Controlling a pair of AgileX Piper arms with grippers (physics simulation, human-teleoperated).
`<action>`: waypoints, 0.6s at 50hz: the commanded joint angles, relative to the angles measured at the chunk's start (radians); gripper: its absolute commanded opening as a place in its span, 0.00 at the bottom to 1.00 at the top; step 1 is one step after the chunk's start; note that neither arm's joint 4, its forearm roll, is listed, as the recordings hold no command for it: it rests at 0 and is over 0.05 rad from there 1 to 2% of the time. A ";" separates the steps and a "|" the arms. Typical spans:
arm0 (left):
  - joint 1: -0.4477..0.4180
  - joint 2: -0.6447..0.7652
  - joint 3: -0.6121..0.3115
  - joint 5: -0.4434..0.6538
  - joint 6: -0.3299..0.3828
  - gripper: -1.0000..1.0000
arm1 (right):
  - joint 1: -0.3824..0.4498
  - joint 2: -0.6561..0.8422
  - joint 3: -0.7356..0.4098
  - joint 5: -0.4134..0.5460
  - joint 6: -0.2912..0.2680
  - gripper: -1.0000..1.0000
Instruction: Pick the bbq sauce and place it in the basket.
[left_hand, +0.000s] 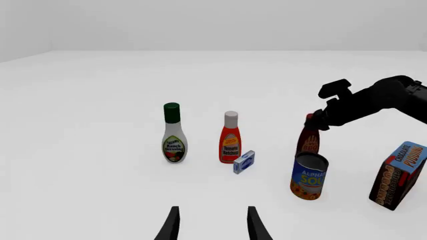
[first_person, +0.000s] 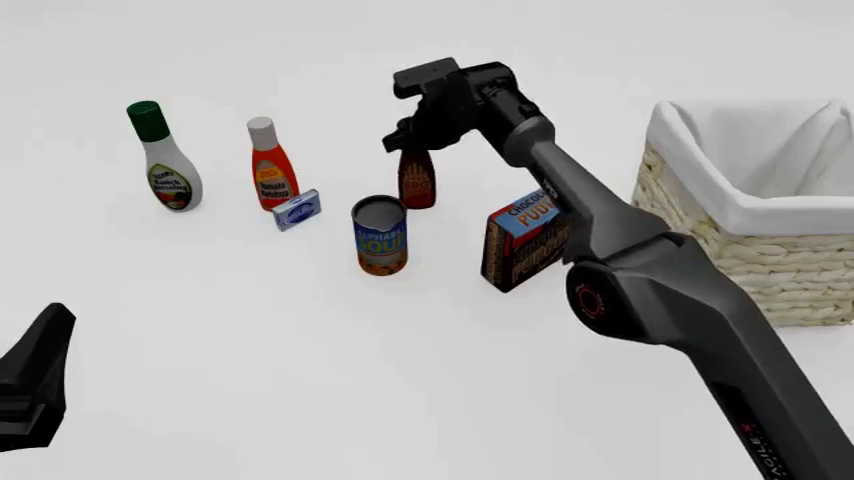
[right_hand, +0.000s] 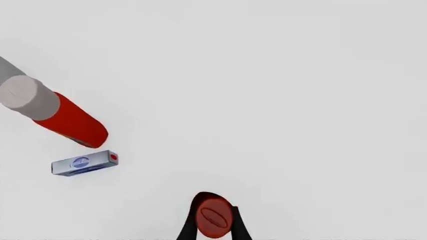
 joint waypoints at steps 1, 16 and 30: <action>0.000 0.000 0.000 0.000 0.000 1.00 | -0.010 -0.038 -0.003 0.008 -0.004 0.00; 0.000 0.000 0.000 0.000 0.000 1.00 | -0.021 -0.107 -0.003 0.027 -0.026 0.00; 0.000 0.000 0.000 0.000 0.000 1.00 | -0.019 -0.163 -0.003 0.046 -0.035 0.00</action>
